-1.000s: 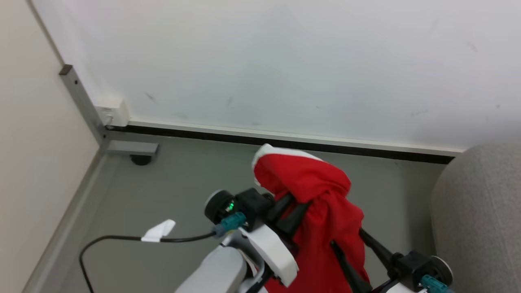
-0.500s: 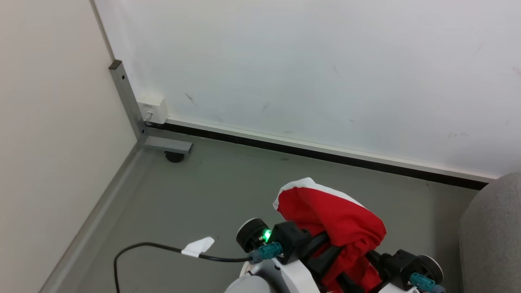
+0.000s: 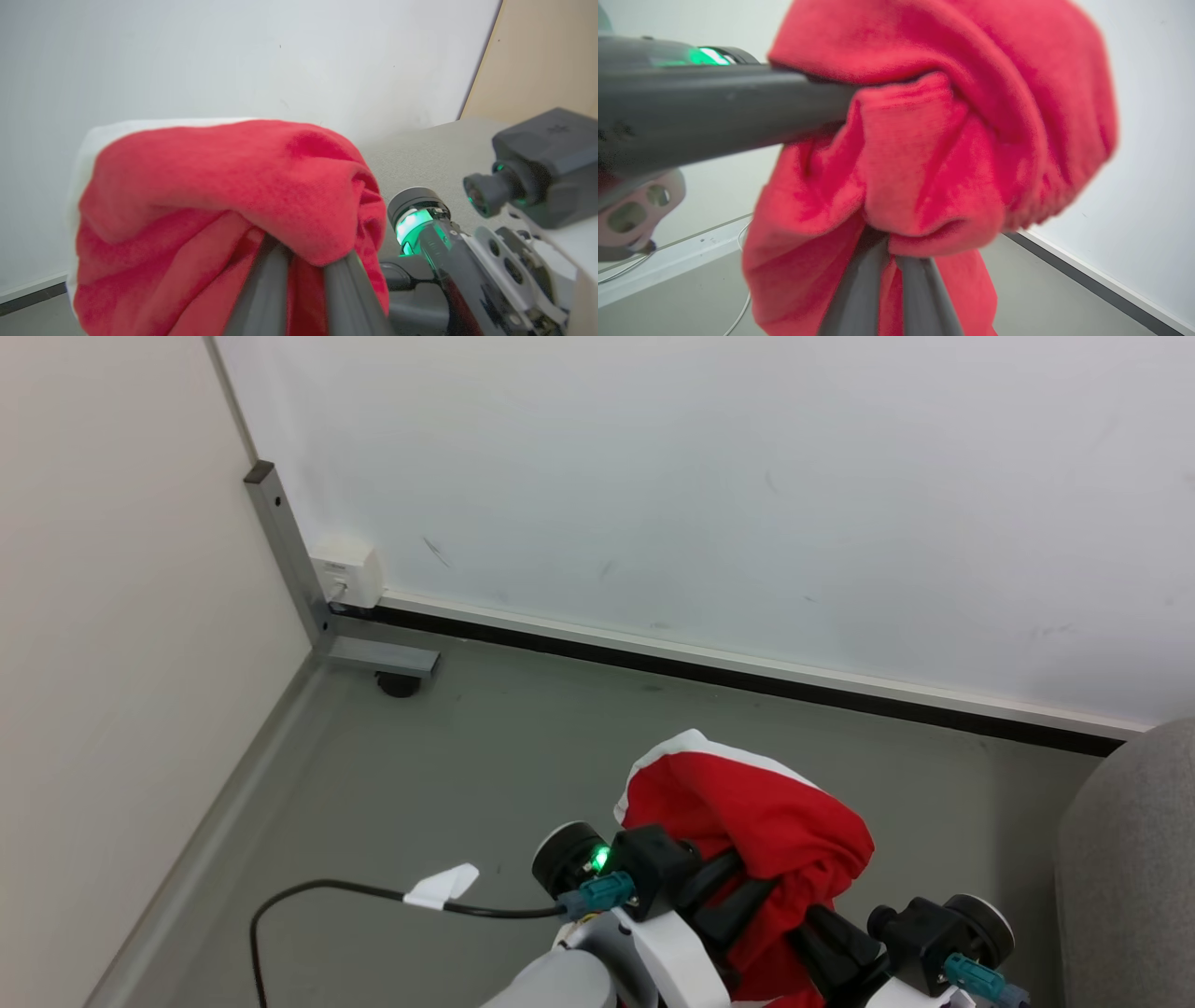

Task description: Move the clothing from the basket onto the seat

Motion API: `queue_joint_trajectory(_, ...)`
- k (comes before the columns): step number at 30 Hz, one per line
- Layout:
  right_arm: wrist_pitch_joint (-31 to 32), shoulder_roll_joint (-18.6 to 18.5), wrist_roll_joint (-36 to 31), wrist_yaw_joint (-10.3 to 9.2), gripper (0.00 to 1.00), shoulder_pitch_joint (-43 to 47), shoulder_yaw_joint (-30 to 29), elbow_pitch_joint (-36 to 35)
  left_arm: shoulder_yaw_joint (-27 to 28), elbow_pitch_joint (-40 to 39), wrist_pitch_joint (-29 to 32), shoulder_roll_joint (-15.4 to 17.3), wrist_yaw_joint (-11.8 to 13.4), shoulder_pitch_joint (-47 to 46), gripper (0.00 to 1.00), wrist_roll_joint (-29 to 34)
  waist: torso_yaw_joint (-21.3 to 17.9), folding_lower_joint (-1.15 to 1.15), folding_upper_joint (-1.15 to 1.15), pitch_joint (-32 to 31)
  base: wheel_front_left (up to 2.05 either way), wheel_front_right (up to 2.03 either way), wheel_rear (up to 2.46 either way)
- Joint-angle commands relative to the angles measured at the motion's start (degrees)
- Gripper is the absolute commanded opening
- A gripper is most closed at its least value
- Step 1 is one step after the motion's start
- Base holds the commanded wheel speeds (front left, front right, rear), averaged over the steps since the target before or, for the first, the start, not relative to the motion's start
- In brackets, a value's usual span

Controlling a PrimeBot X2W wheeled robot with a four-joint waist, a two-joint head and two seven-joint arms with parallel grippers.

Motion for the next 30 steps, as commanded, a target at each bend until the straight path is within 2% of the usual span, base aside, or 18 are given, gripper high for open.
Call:
queue_joint_trajectory(1,0.00,-0.56,-0.04,-0.12,0.00,0.46,0.15,-0.63,0.35,0.37,-0.54,0.51,0.28,-0.61,0.00,-0.73,-0.40,0.00,0.00,0.24,0.00,0.00,0.00)
queue_joint_trajectory(16,0.00,-0.48,0.27,-0.12,0.00,1.38,-0.89,-2.71,2.23,2.33,-1.72,0.99,1.50,-1.42,0.00,-1.69,-2.73,0.00,0.00,0.92,0.00,0.00,0.00)
queue_joint_trajectory(17,-0.01,-0.49,0.22,-0.12,0.00,1.38,-1.01,-2.78,2.31,2.41,-1.71,0.98,1.62,-1.40,0.13,-1.75,-2.94,0.00,0.00,0.95,0.00,0.00,0.00)
queue_joint_trajectory(18,0.00,-0.49,0.19,-0.12,0.00,1.39,-1.15,-2.86,2.36,2.49,-1.65,0.98,1.66,-1.37,0.42,-1.72,-3.14,0.00,0.00,0.98,0.00,0.00,0.00)
queue_joint_trajectory(19,-0.01,-0.47,0.20,-0.12,0.00,1.43,-1.25,-2.91,2.36,2.58,-1.75,0.97,1.72,-1.35,0.92,-1.68,-3.35,0.00,0.00,0.99,0.00,0.00,0.00)
queue_joint_trajectory(20,0.00,-0.50,0.20,-0.12,0.00,1.45,-1.32,-2.94,2.36,2.66,-1.80,0.94,1.78,-1.34,1.00,-1.60,-3.57,0.00,0.00,1.00,0.00,0.00,0.00)
queue_joint_trajectory(30,-0.01,-0.27,0.42,-0.12,0.00,1.49,-3.47,-3.87,2.61,2.73,-2.12,1.25,2.41,-1.92,1.00,-1.43,-6.58,0.00,0.00,1.53,0.00,0.00,0.00)
